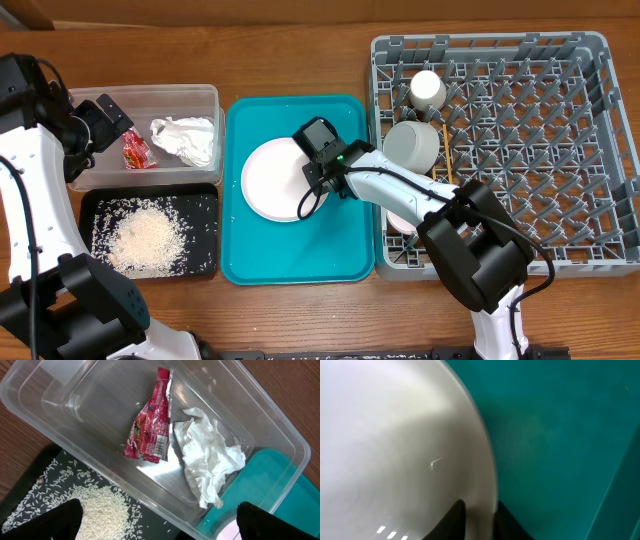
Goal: Sort waste into correct bins and load items into the dishwasher
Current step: 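Lift the plate and carry it over the rack, then stand the plate upright in the rack's back slots and release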
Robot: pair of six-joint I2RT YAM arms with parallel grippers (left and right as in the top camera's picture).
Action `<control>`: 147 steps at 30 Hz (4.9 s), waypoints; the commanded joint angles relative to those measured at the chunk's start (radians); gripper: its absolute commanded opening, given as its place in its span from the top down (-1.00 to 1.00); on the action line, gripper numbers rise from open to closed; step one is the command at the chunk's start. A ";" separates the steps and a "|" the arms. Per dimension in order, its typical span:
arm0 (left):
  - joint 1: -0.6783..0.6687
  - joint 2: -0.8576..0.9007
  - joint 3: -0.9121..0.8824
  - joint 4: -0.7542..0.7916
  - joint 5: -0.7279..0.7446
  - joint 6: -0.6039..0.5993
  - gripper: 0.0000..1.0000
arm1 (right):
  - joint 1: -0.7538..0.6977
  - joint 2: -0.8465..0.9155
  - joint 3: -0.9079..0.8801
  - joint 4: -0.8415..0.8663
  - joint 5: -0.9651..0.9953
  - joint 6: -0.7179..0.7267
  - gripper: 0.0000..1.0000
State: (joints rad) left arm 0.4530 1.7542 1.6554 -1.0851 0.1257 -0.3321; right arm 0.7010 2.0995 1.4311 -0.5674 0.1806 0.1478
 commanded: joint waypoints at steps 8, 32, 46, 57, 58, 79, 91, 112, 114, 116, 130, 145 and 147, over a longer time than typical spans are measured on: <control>-0.004 -0.027 -0.002 0.000 -0.006 0.022 -1.00 | -0.003 -0.047 0.080 0.028 -0.001 0.001 0.92; -0.004 -0.027 -0.002 0.000 -0.006 0.022 -1.00 | -0.143 -0.521 0.226 -0.268 1.389 -0.210 0.92; -0.004 -0.027 -0.002 0.000 -0.006 0.022 -1.00 | -0.402 -0.520 0.049 -0.448 1.016 0.037 0.92; -0.004 -0.027 -0.002 0.000 -0.006 0.022 -1.00 | -0.421 -0.519 -0.082 -0.344 0.872 0.039 0.92; -0.004 -0.027 -0.002 0.000 -0.006 0.022 -1.00 | -0.421 -0.519 -0.089 -0.337 0.870 0.040 0.92; -0.004 -0.027 -0.002 0.000 -0.006 0.022 -1.00 | -0.421 -0.498 -0.097 -0.122 0.932 -0.314 0.92; -0.004 -0.027 -0.002 0.000 -0.006 0.022 -1.00 | -0.408 -0.399 -0.097 -0.113 0.917 -0.340 0.92; -0.004 -0.027 -0.002 0.000 -0.006 0.022 -1.00 | -0.362 -0.403 -0.092 0.001 0.753 -0.340 0.08; -0.004 -0.027 -0.002 0.000 -0.006 0.022 -1.00 | -0.355 -0.408 -0.088 0.012 0.752 -0.339 0.03; -0.004 -0.027 -0.002 0.000 -0.006 0.022 -1.00 | -0.343 -0.414 -0.083 0.021 0.737 -0.334 -0.01; -0.004 -0.027 -0.002 0.000 -0.006 0.022 -1.00 | -0.262 -0.435 -0.079 0.008 -0.245 -0.196 -1.00; -0.004 -0.027 -0.002 0.000 -0.006 0.022 -1.00 | -0.263 -0.435 -0.079 -0.010 -0.246 -0.196 -1.00; -0.004 -0.027 -0.002 0.000 -0.006 0.022 -1.00 | -0.263 -0.435 -0.079 -0.010 -0.246 -0.196 -1.00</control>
State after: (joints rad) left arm 0.4530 1.7542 1.6554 -1.0847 0.1261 -0.3321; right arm 0.4408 1.7023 1.3346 -0.5785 -0.0528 -0.0551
